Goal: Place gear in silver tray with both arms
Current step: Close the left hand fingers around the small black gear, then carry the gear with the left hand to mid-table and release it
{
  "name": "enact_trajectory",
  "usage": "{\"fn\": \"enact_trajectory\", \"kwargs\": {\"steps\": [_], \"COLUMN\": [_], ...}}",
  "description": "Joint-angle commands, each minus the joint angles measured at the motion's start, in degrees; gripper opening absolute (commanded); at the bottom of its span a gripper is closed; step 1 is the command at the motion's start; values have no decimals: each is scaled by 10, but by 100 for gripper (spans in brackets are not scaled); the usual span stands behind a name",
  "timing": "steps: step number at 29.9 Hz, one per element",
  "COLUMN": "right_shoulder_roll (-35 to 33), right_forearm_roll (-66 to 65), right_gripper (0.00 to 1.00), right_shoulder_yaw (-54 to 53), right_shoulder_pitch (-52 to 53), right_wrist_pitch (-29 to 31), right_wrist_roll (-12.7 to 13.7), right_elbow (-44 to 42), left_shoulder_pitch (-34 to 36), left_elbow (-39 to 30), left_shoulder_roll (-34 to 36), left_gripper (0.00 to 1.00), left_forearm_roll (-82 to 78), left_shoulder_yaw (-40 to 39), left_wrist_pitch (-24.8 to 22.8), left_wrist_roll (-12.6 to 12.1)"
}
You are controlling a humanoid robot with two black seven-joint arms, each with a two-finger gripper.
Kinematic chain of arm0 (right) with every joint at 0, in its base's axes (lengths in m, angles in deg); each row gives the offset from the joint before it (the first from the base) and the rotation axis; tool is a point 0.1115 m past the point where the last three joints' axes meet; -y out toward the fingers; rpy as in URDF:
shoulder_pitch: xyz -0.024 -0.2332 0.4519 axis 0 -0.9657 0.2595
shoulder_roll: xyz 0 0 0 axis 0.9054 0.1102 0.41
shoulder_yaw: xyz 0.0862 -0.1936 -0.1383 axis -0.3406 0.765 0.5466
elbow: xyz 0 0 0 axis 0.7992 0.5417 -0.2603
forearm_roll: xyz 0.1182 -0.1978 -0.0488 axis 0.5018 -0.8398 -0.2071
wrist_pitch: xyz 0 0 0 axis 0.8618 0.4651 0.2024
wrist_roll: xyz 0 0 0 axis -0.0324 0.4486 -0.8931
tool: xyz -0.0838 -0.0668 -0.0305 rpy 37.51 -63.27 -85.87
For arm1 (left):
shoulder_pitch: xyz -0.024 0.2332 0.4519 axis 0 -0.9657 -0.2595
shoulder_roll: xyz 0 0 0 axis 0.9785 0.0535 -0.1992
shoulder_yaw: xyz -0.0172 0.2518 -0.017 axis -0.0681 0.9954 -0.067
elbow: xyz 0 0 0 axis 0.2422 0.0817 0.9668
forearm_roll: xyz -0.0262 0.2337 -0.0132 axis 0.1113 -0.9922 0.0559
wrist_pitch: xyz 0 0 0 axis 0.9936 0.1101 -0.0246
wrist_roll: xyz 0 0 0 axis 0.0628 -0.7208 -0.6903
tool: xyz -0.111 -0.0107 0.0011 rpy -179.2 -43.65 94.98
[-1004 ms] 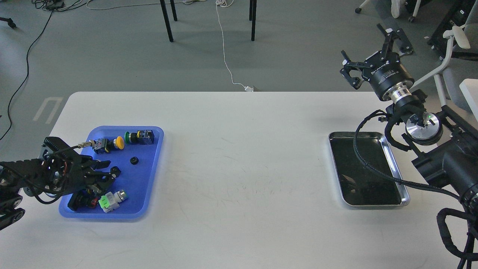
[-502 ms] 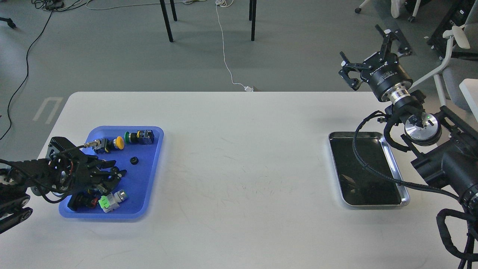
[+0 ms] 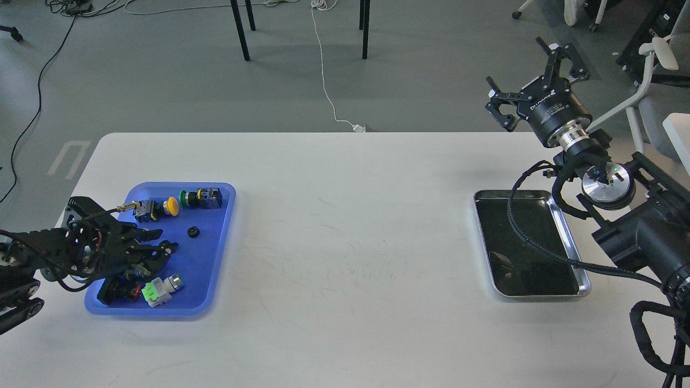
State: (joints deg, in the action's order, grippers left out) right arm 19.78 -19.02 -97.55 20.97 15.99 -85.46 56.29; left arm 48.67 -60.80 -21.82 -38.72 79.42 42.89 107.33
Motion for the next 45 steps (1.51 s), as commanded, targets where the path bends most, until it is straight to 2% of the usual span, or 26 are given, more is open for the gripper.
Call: {"fn": "enact_trajectory", "kwargs": {"steps": [1,6,14,23,27,32,35,38,41,45], "right_shoulder_roll": [-1,-1,-1,-2,-3,-6,-7,-11,-25,-66], "right_forearm_roll": [0,0,0,0,0,0,0,1,2,4], "right_gripper": [100,100,100,100,100,100,100,100,100,100], "right_shoulder_yaw": [-2,-4,-7,-7,-7,-9,-10,-10,-19,-33], "right_shoulder_pitch": [0,0,0,1,1,2,2,3,3,-8], "right_wrist_pitch": [0,0,0,0,0,0,0,0,0,0], "right_wrist_roll": [0,-1,0,0,0,0,0,0,0,0], "right_elbow": [0,0,0,0,0,0,0,1,14,68], "left_shoulder_pitch": [-3,-3,-4,2,15,58,91,130,173,214], "left_elbow": [0,0,-1,-15,-57,-155,-196,-216,-215,-212], "left_shoulder_roll": [0,0,1,6,33,97,110,98,28,-91], "left_gripper": [42,32,30,20,20,21,21,21,21,21], "left_forearm_roll": [-1,-1,-1,-1,12,53,53,53,49,47], "left_shoulder_yaw": [1,0,1,-6,-15,-17,-17,-16,-14,-11], "left_wrist_pitch": [0,1,1,1,1,-5,-10,-27,-42,-75], "left_wrist_roll": [1,1,2,9,10,9,7,3,-9,-58]}}
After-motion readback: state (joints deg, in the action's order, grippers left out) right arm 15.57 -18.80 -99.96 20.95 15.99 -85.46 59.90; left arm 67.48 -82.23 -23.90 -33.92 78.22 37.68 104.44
